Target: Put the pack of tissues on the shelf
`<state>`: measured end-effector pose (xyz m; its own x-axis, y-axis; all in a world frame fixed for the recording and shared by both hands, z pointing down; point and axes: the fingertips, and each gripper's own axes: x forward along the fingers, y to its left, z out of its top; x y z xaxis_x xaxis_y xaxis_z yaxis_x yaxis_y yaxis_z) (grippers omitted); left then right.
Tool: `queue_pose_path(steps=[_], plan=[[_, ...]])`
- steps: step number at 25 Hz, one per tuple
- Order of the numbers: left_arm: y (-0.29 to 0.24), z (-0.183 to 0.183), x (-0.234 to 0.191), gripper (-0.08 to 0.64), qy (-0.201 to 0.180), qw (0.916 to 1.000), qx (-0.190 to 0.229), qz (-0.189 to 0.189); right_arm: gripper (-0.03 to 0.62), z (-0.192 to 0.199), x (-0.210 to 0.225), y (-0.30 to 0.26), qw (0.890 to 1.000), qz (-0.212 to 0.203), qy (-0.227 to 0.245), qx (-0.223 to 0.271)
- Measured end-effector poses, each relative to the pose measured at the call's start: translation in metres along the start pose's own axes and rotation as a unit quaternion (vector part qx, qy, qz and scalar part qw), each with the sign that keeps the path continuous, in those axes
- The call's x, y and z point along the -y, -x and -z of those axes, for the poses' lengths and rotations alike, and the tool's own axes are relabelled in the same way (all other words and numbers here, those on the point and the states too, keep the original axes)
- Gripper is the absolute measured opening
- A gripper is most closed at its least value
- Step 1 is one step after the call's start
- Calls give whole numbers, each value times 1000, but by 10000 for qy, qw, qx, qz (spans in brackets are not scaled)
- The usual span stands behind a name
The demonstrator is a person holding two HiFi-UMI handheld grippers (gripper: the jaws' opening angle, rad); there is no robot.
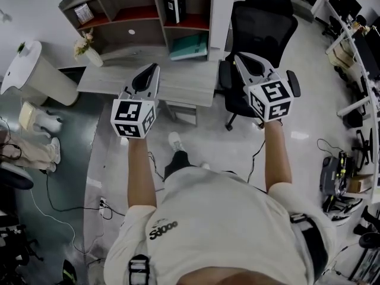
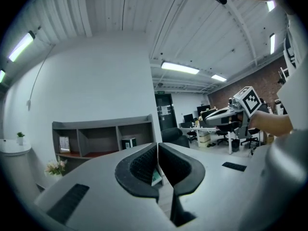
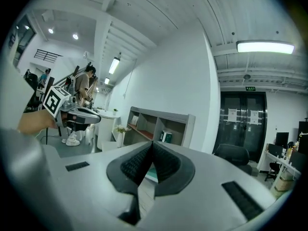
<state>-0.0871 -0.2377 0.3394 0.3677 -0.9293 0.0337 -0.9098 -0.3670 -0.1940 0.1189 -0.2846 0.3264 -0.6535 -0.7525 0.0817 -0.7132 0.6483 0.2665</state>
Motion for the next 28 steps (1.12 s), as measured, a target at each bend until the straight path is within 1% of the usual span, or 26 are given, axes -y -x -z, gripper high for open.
queue_pose_path(steps=[6,11,16,21,24,28], plan=[[23,-7,14,20,-108,9998,111,-94,6,-5,-11,15,9998,-80,-101,146],[33,-11,20,20,-113,9998,128,-118,6,-9,-19,23,9997,-135,-31,209],[36,-15,20,20,-184,9996,150,-138,6,-12,-28,20,9994,-220,171,192],[32,-19,21,20,-260,9995,129,-127,6,-16,-30,19,9990,-294,239,234],[31,-19,23,20,-282,9995,104,-97,6,-16,-32,19,9988,-348,230,244],[28,-16,25,20,-289,9995,70,-80,6,-12,-32,17,9987,-422,100,277]])
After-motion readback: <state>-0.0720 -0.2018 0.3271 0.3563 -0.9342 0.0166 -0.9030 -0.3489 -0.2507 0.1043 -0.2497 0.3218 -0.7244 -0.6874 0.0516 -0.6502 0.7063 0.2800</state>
